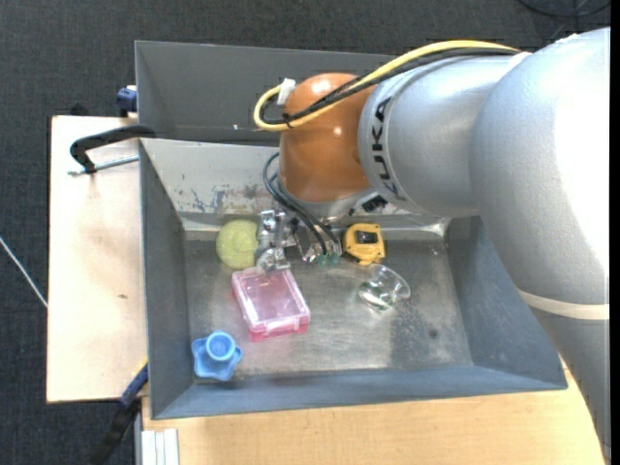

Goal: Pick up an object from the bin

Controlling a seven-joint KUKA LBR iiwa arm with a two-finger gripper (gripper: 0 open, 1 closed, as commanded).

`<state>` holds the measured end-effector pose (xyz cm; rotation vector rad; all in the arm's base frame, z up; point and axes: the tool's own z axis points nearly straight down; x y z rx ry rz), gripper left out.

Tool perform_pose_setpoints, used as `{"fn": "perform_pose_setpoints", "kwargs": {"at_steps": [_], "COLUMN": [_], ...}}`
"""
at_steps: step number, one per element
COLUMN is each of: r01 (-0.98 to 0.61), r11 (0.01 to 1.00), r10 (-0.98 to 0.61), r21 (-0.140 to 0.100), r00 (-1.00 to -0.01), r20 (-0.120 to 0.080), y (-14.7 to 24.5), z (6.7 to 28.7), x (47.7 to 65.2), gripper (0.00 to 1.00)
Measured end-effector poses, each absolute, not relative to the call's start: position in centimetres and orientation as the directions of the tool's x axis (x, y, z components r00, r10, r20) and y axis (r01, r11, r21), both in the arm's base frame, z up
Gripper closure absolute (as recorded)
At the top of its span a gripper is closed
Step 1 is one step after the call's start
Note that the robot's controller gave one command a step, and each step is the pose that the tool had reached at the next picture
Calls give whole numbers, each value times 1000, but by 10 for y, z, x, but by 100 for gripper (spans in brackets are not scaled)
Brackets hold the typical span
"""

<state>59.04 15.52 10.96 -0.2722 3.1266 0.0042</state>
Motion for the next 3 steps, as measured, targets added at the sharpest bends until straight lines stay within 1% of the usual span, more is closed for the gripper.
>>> {"fn": "perform_pose_setpoints", "kwargs": {"at_steps": [1,2,3], "r01": [-172,-172,-90], "r11": [985,985,996], "r10": [-172,-172,-90], "r21": [3,3,1], "r00": [-985,-985,-996], "r20": [-11,-11,-16], "y": [156,156,157], "z": [112,112,110], "x": [592,592,598], "gripper": [0,0,0]}}
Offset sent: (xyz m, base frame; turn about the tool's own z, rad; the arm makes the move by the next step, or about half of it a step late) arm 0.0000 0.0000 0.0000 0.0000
